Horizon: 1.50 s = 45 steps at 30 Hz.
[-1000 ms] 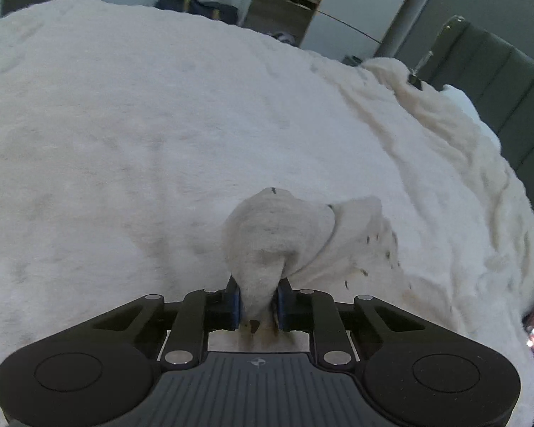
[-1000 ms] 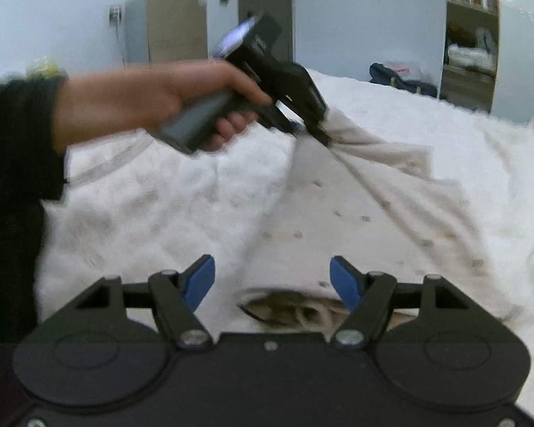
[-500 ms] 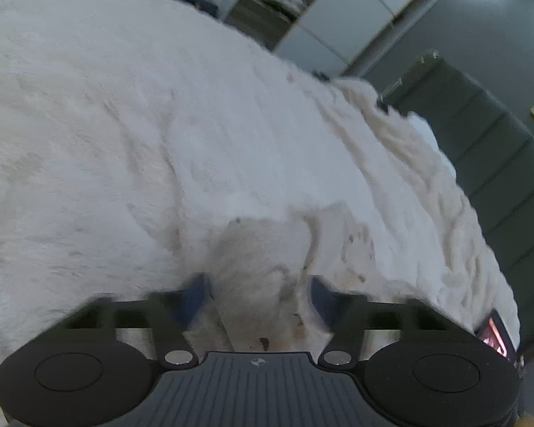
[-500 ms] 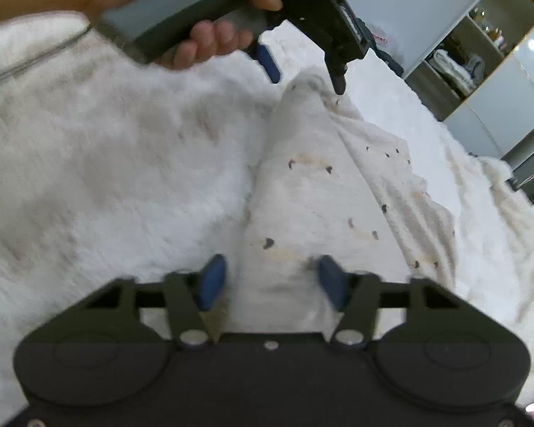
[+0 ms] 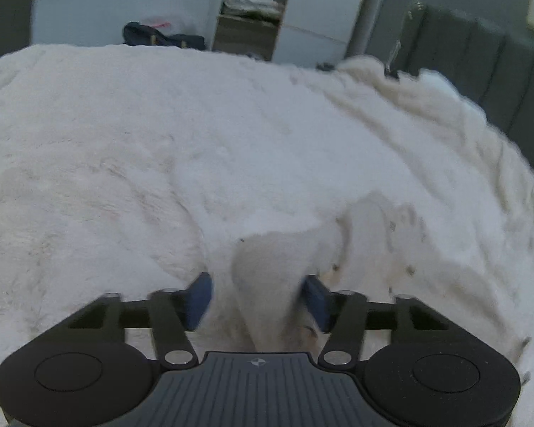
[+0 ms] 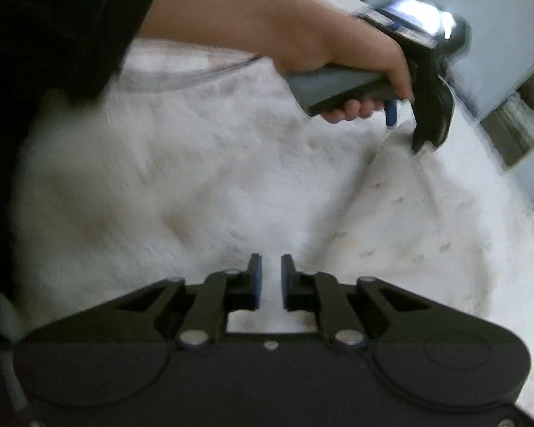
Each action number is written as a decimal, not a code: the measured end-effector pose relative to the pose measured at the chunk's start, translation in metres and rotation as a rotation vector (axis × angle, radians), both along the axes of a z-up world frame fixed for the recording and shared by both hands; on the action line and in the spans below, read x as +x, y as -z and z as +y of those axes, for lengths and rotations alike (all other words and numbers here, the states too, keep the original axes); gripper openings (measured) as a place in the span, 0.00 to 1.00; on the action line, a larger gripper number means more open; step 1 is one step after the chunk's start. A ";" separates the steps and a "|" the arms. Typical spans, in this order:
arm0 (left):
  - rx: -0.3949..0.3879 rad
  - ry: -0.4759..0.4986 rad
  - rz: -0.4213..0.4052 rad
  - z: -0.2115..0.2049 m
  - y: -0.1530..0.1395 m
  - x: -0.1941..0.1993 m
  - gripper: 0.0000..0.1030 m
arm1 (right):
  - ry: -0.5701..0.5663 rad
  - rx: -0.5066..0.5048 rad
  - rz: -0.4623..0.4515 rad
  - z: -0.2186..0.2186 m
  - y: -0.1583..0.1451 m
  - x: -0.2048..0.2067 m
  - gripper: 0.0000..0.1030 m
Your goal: Fold clothes
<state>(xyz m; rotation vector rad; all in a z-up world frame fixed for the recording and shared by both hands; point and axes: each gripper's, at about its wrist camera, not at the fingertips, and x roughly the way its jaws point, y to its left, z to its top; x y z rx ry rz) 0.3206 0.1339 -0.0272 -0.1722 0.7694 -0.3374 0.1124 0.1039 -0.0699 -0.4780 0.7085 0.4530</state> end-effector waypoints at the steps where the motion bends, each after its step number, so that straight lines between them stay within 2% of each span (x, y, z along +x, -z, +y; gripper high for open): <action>1: -0.057 -0.035 -0.001 0.011 -0.004 -0.002 0.78 | 0.035 0.049 -0.033 -0.017 -0.013 0.009 0.46; 2: -0.097 -0.065 -0.005 0.020 -0.006 -0.004 0.80 | 0.069 0.097 -0.065 -0.034 -0.027 0.018 0.60; 3: -0.138 -0.099 -0.004 0.031 -0.009 -0.007 0.80 | 0.085 0.118 -0.083 -0.047 -0.034 0.026 0.63; 6: -0.199 -0.147 0.020 0.051 -0.007 -0.010 0.80 | 0.172 0.184 -0.149 -0.111 -0.058 0.086 0.64; 7: -0.212 -0.155 0.035 0.054 -0.005 -0.010 0.80 | 0.204 0.218 -0.153 -0.139 -0.060 0.122 0.66; 9: -0.222 -0.159 0.064 0.057 -0.002 -0.012 0.80 | 0.225 0.270 -0.123 -0.169 -0.055 0.169 0.66; 11: -0.210 -0.153 0.091 0.055 0.001 -0.012 0.81 | 0.277 0.357 -0.037 -0.203 -0.039 0.240 0.65; 13: -0.192 -0.113 0.107 0.048 0.004 -0.011 0.81 | 0.330 0.424 0.077 -0.220 -0.022 0.287 0.65; 17: -0.119 -0.033 0.111 0.033 0.011 -0.004 0.81 | 0.385 0.641 0.294 -0.229 0.014 0.335 0.63; 18: -0.104 -0.017 0.110 0.030 0.014 -0.002 0.81 | 0.384 0.667 0.367 -0.228 0.026 0.342 0.42; 20: -0.113 0.008 0.115 0.028 0.020 0.001 0.82 | 0.370 0.683 0.447 -0.225 0.036 0.339 0.06; 21: -0.135 0.011 0.122 0.028 0.022 0.002 0.82 | 0.379 0.680 0.427 -0.226 0.034 0.333 0.05; 24: -0.227 -0.005 0.140 0.031 0.029 0.005 0.82 | 0.503 0.738 0.344 -0.257 0.025 0.311 0.05; 25: -0.251 -0.012 0.140 0.032 0.030 0.007 0.82 | 0.549 0.709 0.291 -0.264 0.022 0.301 0.05; 26: -0.255 -0.012 0.136 0.032 0.029 0.006 0.82 | 0.539 0.664 0.241 -0.262 0.019 0.295 0.07; 27: -0.255 -0.014 0.133 0.032 0.028 0.005 0.82 | 0.525 0.646 0.232 -0.258 0.021 0.293 0.12; 28: -0.254 -0.019 0.129 0.031 0.029 0.005 0.82 | 0.511 0.627 0.224 -0.254 0.022 0.290 0.28; 29: -0.254 -0.024 0.127 0.031 0.031 0.006 0.82 | 0.526 0.593 0.264 -0.250 0.025 0.292 0.46; 31: -0.291 -0.046 0.144 0.035 0.037 0.007 0.82 | 0.568 0.568 0.268 -0.253 0.022 0.288 0.46; 32: -0.320 -0.063 0.156 0.038 0.040 0.008 0.82 | 0.595 0.608 0.216 -0.253 0.014 0.278 0.47; 33: -0.352 -0.079 0.165 0.042 0.044 0.009 0.82 | 0.596 0.641 0.185 -0.255 0.009 0.269 0.50; 34: -0.402 -0.099 0.178 0.046 0.049 0.011 0.83 | 0.574 0.656 0.184 -0.258 0.005 0.266 0.57; 36: -0.469 -0.119 0.196 0.051 0.059 0.013 0.84 | 0.537 0.661 0.195 -0.265 0.003 0.258 0.60; 39: -0.505 -0.129 0.189 0.051 0.066 0.012 0.86 | 0.496 0.667 0.280 -0.276 0.019 0.249 0.61; 41: -0.496 -0.118 0.181 0.046 0.065 0.011 0.87 | 0.478 0.651 0.403 -0.282 0.046 0.236 0.59; 43: -0.485 -0.099 0.178 0.043 0.062 0.011 0.87 | 0.444 0.637 0.438 -0.282 0.057 0.221 0.48; 45: -0.482 -0.080 0.175 0.038 0.060 0.011 0.87 | 0.419 0.671 0.448 -0.290 0.063 0.204 0.08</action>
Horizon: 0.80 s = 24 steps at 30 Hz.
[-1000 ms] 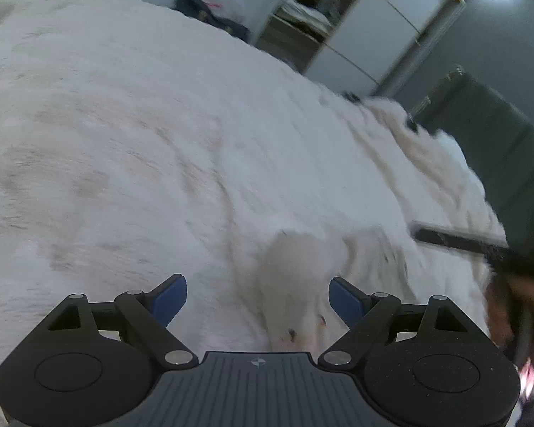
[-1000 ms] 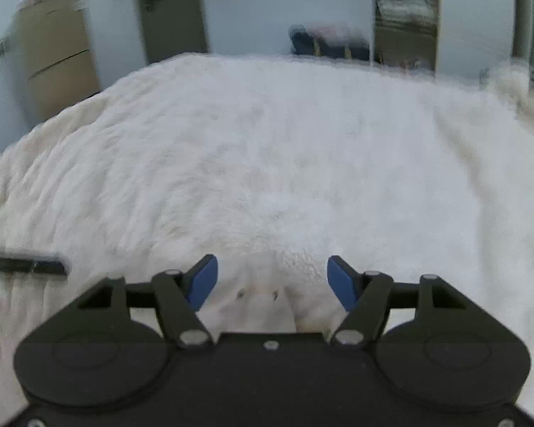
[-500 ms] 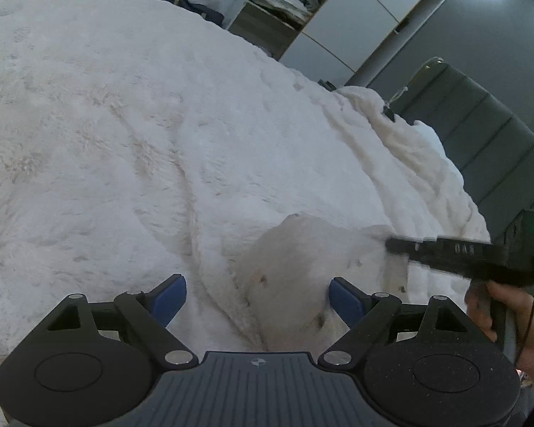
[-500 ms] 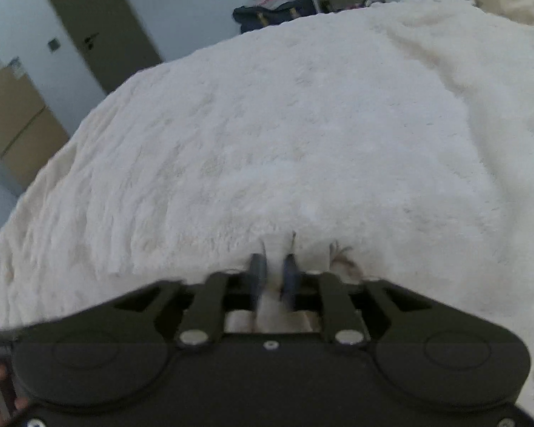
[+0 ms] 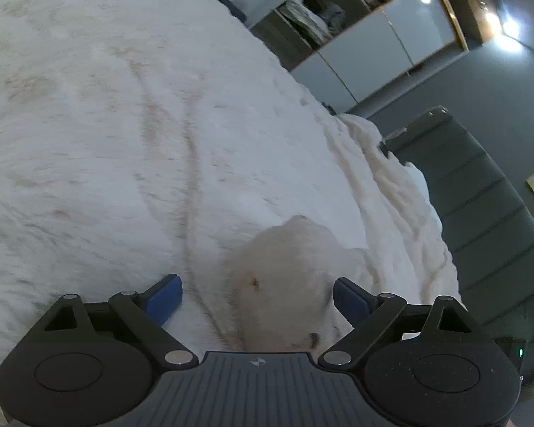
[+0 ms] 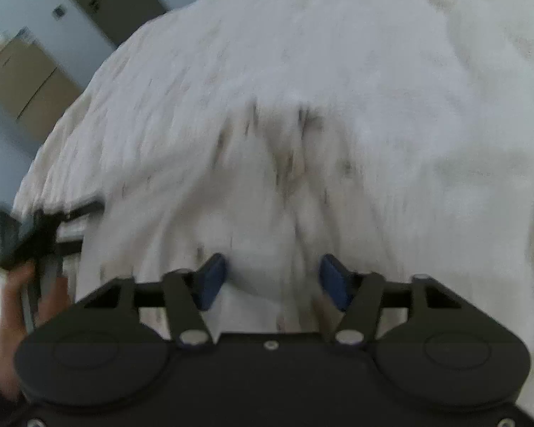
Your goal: Fold clothes
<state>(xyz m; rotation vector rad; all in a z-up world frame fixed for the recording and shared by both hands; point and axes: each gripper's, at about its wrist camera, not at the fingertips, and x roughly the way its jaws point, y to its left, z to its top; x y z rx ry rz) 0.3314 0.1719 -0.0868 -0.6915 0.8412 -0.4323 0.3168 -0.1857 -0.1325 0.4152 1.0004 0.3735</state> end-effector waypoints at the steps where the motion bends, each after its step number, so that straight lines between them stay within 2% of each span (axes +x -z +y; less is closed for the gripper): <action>1: 0.004 0.007 -0.002 -0.002 -0.001 0.000 0.87 | 0.000 0.001 -0.002 -0.005 -0.001 -0.008 0.04; 4: 0.025 0.019 0.000 -0.006 0.000 -0.002 0.87 | 0.020 -0.056 0.003 -0.019 -0.015 -0.031 0.04; 7: 0.032 0.020 0.000 -0.008 -0.001 -0.002 0.87 | 0.097 -0.091 -0.076 -0.035 -0.046 -0.049 0.07; 10: 0.031 0.025 0.001 -0.011 0.000 0.004 0.87 | 0.132 -0.155 -0.106 -0.038 -0.057 -0.065 0.17; 11: 0.031 0.027 0.001 -0.012 0.001 0.006 0.87 | 0.104 -0.135 -0.090 -0.036 -0.051 -0.069 0.25; 12: 0.030 0.027 0.002 -0.013 0.002 0.010 0.87 | 0.075 -0.115 -0.074 -0.034 -0.045 -0.074 0.37; 14: 0.033 0.022 0.005 -0.018 0.004 0.012 0.87 | 0.017 -0.075 -0.041 -0.029 -0.034 -0.083 0.45; 15: 0.036 0.022 0.006 -0.020 0.004 0.012 0.87 | 0.003 -0.083 -0.027 -0.029 -0.029 -0.086 0.45; 17: 0.045 0.027 0.004 -0.024 0.002 0.013 0.87 | -0.050 -0.138 0.056 -0.012 -0.004 -0.096 0.40; 18: 0.049 0.030 0.003 -0.026 0.002 0.012 0.87 | -0.067 -0.126 0.080 -0.008 0.005 -0.102 0.26; 20: 0.056 0.038 0.001 -0.028 0.000 0.011 0.87 | -0.066 -0.081 0.077 -0.007 0.007 -0.111 0.11; 24: 0.066 0.044 -0.002 -0.029 0.000 0.008 0.87 | 0.004 -0.051 0.039 -0.027 -0.017 -0.135 0.03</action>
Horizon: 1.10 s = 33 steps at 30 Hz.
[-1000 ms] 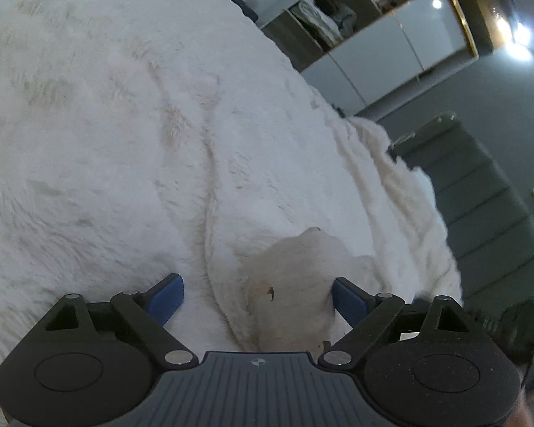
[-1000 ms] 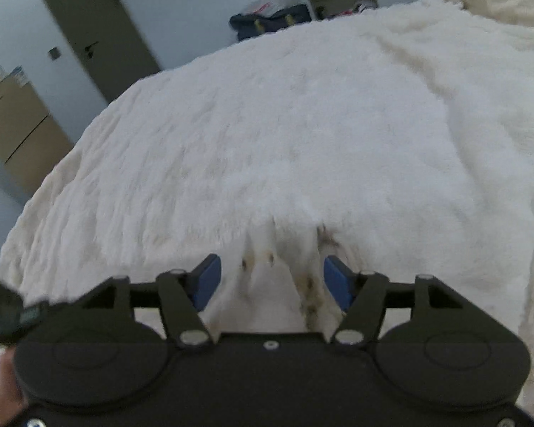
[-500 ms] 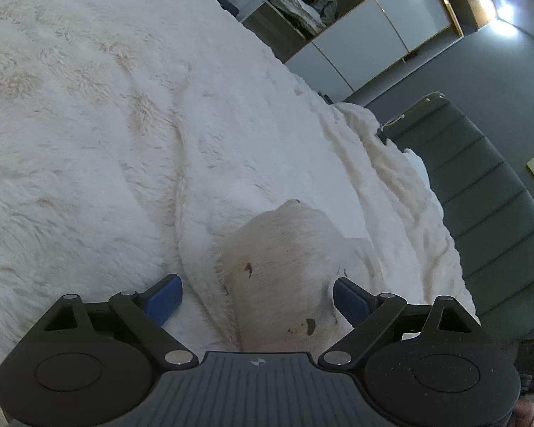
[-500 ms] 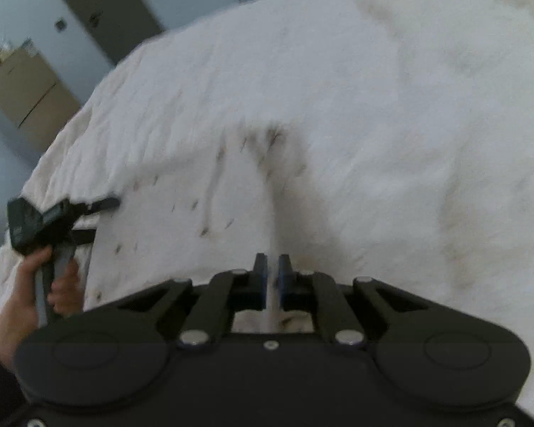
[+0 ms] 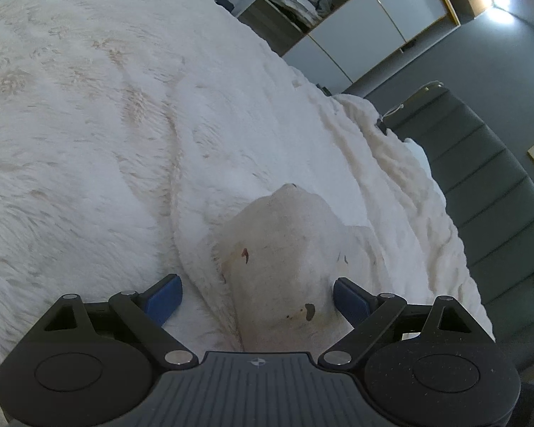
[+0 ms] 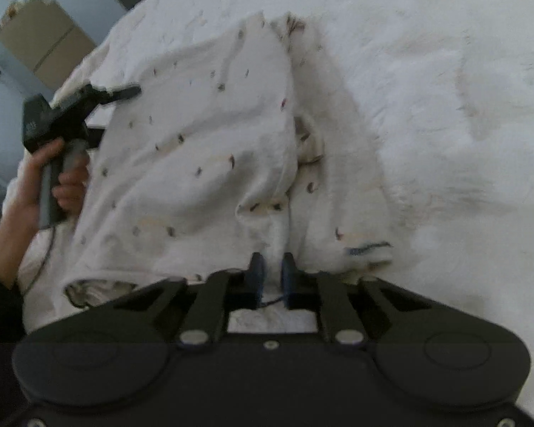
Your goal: Fold clothes
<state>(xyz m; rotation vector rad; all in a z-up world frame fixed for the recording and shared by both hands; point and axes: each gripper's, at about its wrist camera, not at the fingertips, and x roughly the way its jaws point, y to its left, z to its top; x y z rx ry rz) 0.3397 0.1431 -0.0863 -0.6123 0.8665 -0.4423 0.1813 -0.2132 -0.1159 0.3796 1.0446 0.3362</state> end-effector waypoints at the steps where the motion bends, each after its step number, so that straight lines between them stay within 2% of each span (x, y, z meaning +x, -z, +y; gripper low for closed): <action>1: -0.001 -0.002 0.001 0.000 0.000 0.000 0.87 | 0.028 -0.003 -0.016 -0.008 -0.014 -0.011 0.02; 3: -0.001 -0.004 0.002 -0.002 -0.001 0.000 0.87 | 0.036 -0.009 -0.024 -0.013 -0.024 -0.018 0.02; 5: 0.000 -0.005 0.003 -0.003 -0.001 -0.001 0.87 | 0.057 -0.067 0.033 -0.018 -0.021 -0.021 0.04; 6: 0.001 -0.009 0.004 -0.009 -0.003 -0.002 0.87 | 0.061 -0.106 0.051 -0.015 -0.017 -0.021 0.07; 7: 0.001 -0.013 0.005 -0.015 -0.005 -0.004 0.87 | 0.078 -0.192 0.075 -0.010 -0.013 -0.018 0.10; 10: -0.015 -0.019 0.009 -0.020 -0.005 -0.002 0.87 | 0.170 -0.366 0.051 0.006 -0.027 -0.013 0.28; 12: -0.027 -0.024 0.009 -0.020 -0.005 0.000 0.87 | 0.179 -0.332 -0.053 0.018 -0.047 -0.018 0.57; 13: -0.037 -0.030 0.011 -0.020 -0.003 0.001 0.87 | 0.144 -0.282 -0.143 0.034 -0.063 -0.018 0.61; 15: -0.053 -0.039 0.016 -0.021 -0.001 0.003 0.87 | 0.091 -0.275 -0.195 0.051 -0.072 -0.014 0.61; 18: -0.078 -0.042 0.011 -0.028 0.000 0.005 0.86 | 0.036 -0.354 -0.278 0.071 -0.077 0.004 0.61; 19: -0.094 -0.032 0.003 -0.033 0.001 0.007 0.78 | 0.052 -0.383 -0.304 0.068 -0.073 0.015 0.61; 20: -0.110 -0.022 -0.003 -0.039 0.002 0.010 0.64 | 0.082 -0.382 -0.325 0.059 -0.066 0.025 0.61; 22: -0.104 -0.017 -0.015 -0.046 0.002 0.014 0.61 | 0.134 -0.328 -0.296 0.034 -0.053 0.040 0.61; 25: -0.077 -0.014 -0.047 -0.054 -0.001 0.019 0.29 | 0.214 -0.233 -0.241 0.007 -0.035 0.055 0.61; 26: -0.069 -0.011 -0.060 -0.057 -0.005 0.021 0.24 | 0.244 -0.204 -0.232 0.001 -0.031 0.056 0.61; 29: -0.018 0.002 -0.081 -0.066 -0.021 0.024 0.22 | 0.281 -0.107 -0.269 -0.005 -0.028 0.041 0.61; 30: 0.007 0.008 -0.080 -0.070 -0.028 0.024 0.23 | 0.281 -0.103 -0.273 -0.005 -0.026 0.036 0.61; 31: 0.037 0.012 -0.081 -0.074 -0.034 0.024 0.26 | 0.275 -0.113 -0.275 -0.006 -0.024 0.029 0.61; 33: 0.109 0.018 -0.084 -0.085 -0.043 0.020 0.41 | 0.268 -0.137 -0.274 -0.004 -0.024 0.024 0.61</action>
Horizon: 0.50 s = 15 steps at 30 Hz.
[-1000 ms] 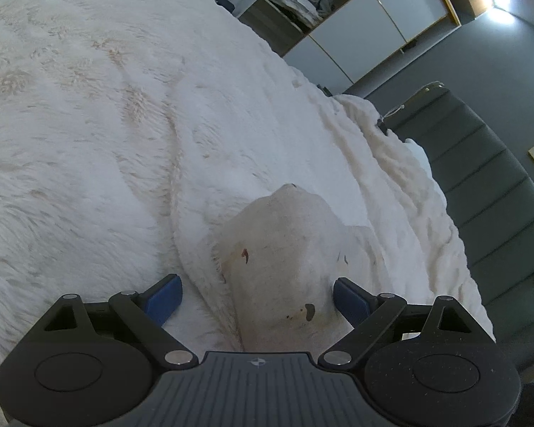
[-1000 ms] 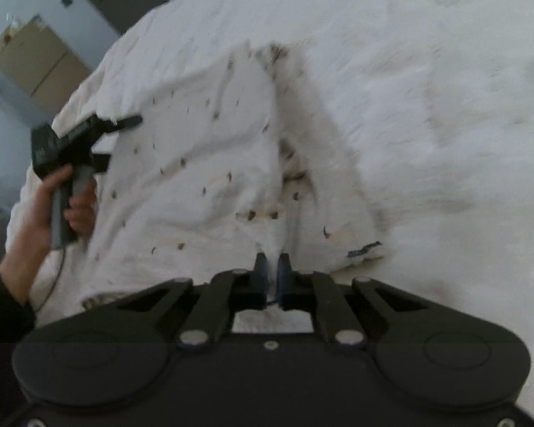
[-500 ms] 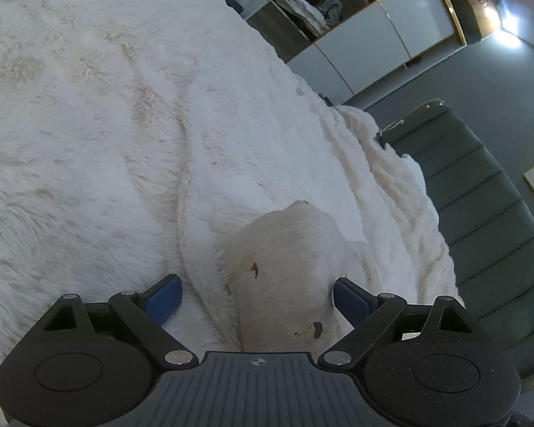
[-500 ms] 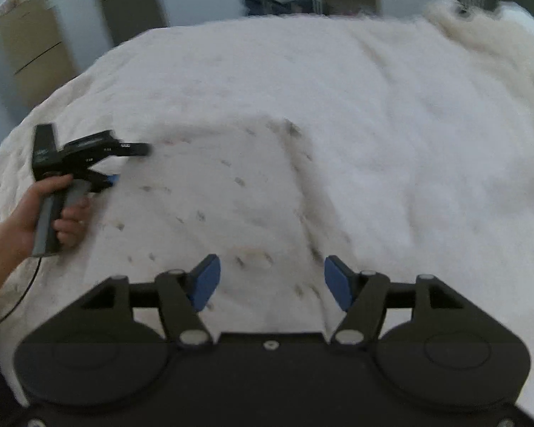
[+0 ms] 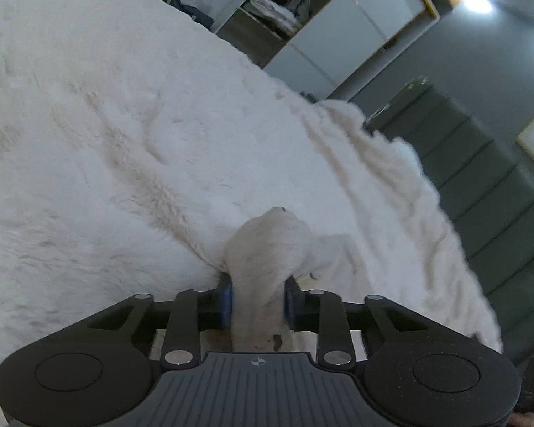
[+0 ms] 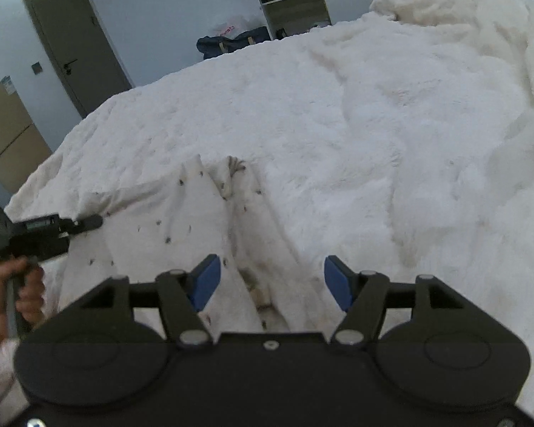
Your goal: Fold clothes
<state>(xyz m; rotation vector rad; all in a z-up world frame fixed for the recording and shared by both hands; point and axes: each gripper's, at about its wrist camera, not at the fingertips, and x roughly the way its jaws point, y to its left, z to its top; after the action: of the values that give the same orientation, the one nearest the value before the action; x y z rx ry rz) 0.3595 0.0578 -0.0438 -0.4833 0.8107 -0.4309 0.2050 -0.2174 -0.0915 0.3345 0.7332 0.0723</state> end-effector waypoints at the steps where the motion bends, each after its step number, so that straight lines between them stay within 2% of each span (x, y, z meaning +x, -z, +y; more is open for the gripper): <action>1: 0.037 0.001 -0.006 -0.006 -0.004 -0.002 0.56 | -0.006 -0.017 -0.002 0.003 -0.001 -0.003 0.61; 2: 0.064 -0.001 -0.019 -0.010 -0.007 -0.003 0.61 | -0.018 -0.029 -0.007 0.007 -0.003 -0.005 0.61; 3: 0.066 -0.010 -0.032 -0.011 -0.009 -0.003 0.62 | -0.031 -0.043 -0.015 0.011 -0.006 -0.007 0.61; 5: -0.005 -0.041 -0.055 -0.005 -0.014 0.007 0.64 | -0.042 -0.066 -0.031 0.026 -0.017 -0.009 0.61; 7: -0.087 -0.050 -0.059 0.004 -0.014 0.020 0.72 | -0.063 -0.082 -0.041 0.054 -0.032 -0.015 0.61; 11: -0.193 0.055 -0.010 0.001 0.001 0.059 0.74 | -0.158 -0.190 0.000 0.145 -0.050 -0.034 0.62; 12: -0.192 0.081 -0.001 -0.004 0.004 0.065 0.74 | -0.182 -0.216 0.008 0.160 -0.049 -0.038 0.62; 14: -0.155 0.105 0.016 -0.017 0.010 0.072 0.74 | -0.290 -0.348 0.025 0.224 -0.040 -0.052 0.65; 15: -0.130 0.118 0.027 -0.025 0.014 0.076 0.73 | -0.310 -0.380 0.022 0.236 -0.036 -0.055 0.67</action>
<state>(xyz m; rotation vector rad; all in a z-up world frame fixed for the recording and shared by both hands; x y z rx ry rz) 0.4359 0.0325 -0.0574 -0.5648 0.8435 -0.5900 0.1505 0.0190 -0.0556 -0.1430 0.7981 0.2186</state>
